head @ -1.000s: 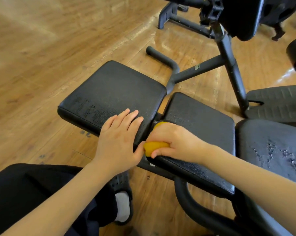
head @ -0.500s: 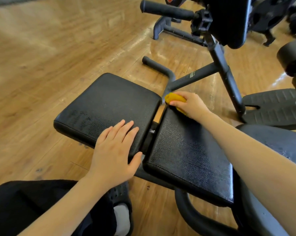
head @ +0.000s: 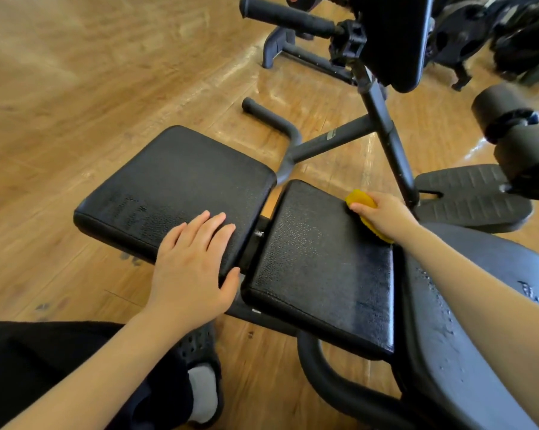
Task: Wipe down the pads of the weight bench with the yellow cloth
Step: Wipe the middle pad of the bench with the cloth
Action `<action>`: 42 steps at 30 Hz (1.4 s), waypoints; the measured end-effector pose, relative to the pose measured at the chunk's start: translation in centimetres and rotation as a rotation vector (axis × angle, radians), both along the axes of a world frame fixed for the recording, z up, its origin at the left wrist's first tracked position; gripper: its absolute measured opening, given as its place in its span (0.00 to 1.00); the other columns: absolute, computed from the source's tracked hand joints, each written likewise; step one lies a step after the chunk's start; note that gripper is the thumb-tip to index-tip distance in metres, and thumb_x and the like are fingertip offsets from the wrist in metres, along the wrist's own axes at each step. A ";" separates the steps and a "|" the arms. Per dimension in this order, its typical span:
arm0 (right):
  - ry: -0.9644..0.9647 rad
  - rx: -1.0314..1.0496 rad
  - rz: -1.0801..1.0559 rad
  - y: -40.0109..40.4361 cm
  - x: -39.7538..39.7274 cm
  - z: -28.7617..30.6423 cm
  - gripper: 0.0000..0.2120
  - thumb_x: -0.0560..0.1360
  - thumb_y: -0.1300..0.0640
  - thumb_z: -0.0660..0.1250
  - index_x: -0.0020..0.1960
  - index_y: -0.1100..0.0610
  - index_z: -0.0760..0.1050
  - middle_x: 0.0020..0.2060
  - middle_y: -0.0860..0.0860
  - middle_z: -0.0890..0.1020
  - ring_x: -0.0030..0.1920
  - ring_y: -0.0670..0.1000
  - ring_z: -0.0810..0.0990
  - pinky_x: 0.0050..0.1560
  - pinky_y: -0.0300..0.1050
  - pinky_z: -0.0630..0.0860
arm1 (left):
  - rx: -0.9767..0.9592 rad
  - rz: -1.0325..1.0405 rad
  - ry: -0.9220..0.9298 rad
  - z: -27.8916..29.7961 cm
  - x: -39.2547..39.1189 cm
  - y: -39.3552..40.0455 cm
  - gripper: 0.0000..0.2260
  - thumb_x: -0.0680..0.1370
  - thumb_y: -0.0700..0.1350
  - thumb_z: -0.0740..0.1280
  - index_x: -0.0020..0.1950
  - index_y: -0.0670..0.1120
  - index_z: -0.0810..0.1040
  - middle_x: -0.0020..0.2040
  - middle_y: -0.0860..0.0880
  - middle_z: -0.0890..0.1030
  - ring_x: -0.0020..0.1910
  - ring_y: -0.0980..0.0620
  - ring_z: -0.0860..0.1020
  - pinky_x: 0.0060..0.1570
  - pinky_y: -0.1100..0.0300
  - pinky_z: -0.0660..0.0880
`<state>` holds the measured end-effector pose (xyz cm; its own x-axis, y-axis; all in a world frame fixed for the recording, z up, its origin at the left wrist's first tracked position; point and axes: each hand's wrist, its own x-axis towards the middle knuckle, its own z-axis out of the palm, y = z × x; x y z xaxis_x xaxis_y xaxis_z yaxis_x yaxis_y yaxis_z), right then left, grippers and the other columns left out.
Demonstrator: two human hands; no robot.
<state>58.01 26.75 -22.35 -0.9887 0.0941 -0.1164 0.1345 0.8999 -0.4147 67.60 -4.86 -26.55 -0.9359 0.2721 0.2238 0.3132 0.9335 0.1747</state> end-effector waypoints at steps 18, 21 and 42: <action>0.011 -0.217 -0.221 1.6 2.2 -0.9 0.11 0.76 0.53 0.64 0.50 0.61 0.76 0.39 0.54 0.77 0.41 0.53 0.74 0.43 0.43 0.66 | -0.013 -0.034 0.017 -0.1 -0.1 -0.5 0.28 0.71 0.58 0.54 0.65 0.44 0.73 0.66 0.45 0.73 0.67 0.45 0.69 0.64 0.48 0.63; 0.080 -0.270 -0.358 1.6 2.5 -1.8 0.11 0.75 0.49 0.64 0.38 0.54 0.72 0.27 0.49 0.74 0.32 0.52 0.71 0.42 0.46 0.68 | 0.004 -0.041 0.026 -0.1 -0.2 -0.5 0.29 0.70 0.58 0.54 0.64 0.43 0.73 0.66 0.45 0.73 0.67 0.44 0.69 0.63 0.47 0.64; -0.132 -0.513 -0.480 -1.9 19.6 1.6 0.19 0.77 0.48 0.59 0.34 0.59 0.74 0.24 0.55 0.71 0.29 0.54 0.69 0.36 0.40 0.69 | 0.001 -0.047 0.041 -0.3 0.1 0.1 0.27 0.68 0.54 0.60 0.63 0.40 0.73 0.65 0.42 0.74 0.66 0.41 0.69 0.62 0.42 0.65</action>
<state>77.56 24.87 -20.73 -0.8264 0.4167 -0.3786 0.5452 0.4245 -0.7229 67.69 -4.75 -26.83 -0.9123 0.3150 0.2617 0.3633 0.9175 0.1619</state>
